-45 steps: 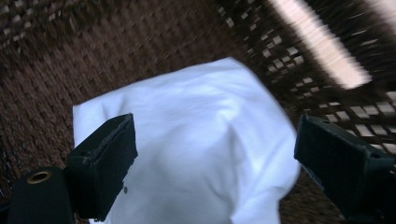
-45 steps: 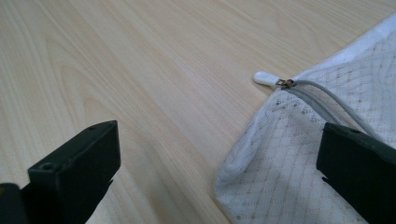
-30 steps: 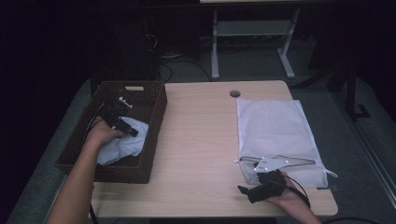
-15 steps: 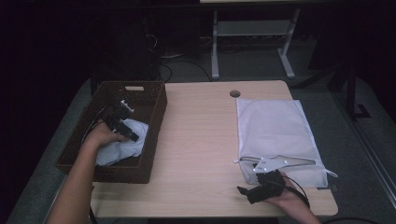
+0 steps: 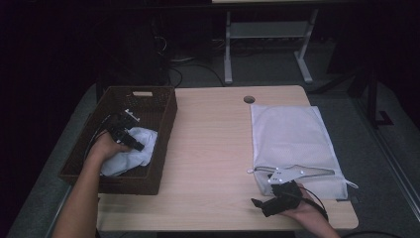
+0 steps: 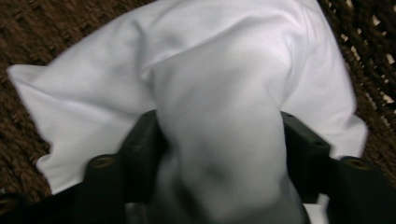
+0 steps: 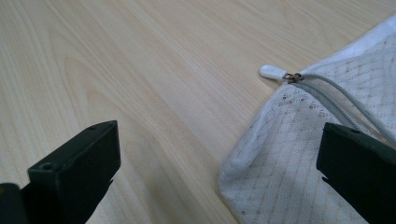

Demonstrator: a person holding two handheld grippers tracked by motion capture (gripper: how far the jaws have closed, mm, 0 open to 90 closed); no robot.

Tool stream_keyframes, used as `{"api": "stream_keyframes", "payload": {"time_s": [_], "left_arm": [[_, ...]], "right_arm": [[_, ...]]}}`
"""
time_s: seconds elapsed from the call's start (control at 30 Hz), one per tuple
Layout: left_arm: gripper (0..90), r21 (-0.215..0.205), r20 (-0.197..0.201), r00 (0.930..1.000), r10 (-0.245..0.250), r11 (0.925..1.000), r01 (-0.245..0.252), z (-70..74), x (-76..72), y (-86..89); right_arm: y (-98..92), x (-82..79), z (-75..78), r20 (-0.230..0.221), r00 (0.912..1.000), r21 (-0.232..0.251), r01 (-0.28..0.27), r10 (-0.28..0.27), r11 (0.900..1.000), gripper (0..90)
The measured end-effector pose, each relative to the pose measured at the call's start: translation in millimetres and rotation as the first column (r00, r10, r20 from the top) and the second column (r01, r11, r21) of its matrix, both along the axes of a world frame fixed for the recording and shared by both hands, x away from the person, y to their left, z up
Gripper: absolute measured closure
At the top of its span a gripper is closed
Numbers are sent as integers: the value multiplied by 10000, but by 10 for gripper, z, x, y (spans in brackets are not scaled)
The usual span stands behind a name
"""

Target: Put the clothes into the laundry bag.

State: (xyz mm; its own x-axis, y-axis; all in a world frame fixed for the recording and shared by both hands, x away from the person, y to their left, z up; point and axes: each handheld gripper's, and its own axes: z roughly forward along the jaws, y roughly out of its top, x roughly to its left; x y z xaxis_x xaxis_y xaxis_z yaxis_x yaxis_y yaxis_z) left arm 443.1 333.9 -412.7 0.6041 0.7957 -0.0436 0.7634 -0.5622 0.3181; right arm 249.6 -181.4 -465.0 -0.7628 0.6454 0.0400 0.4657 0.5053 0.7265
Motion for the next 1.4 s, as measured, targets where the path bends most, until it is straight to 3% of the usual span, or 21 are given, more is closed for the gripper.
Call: {"api": "stream_keyframes", "payload": {"time_s": [0.17, 0.33, 0.5, 0.7, 0.93, 1.23, 1.4], "left_arm": [[586, -413, -54, 9998, 171, 9990, -174, 78, -47, 57], [616, -793, -13, 9986, 523, 9955, -522, 126, -81, 110], [623, -1479, 283, 9953, 931, 9851, -879, 250, -118, 183], [622, -1659, 738, 9935, 867, 9834, -734, 461, -173, 188], [620, -2065, 1048, 9909, 841, 9765, -610, 710, -222, 198], [616, -2680, 1282, 9898, 613, 9631, -250, 990, -316, 148], [617, -2655, 1323, 9906, 350, 9641, 14, 1102, -358, 70]], "right_arm": [[0, 9, -3, -15, 10000, 0, 19, -19, 10000, 0], [-9, 3, 6, -15, 10000, 36, 93, -93, 10000, 0], [-18, 7, 14, 25, 9999, 55, 132, -132, 9999, 0], [-14, 12, 13, 11, 9999, 73, 133, -133, 9999, 0], [-18, -1, 22, 50, 9998, 90, 173, -173, 9998, 0], [-15, 5, 20, 32, 9999, 123, 162, -162, 9998, 0], [-9, 1, 17, 59, 9999, 84, 138, -139, 9999, 0]]}}
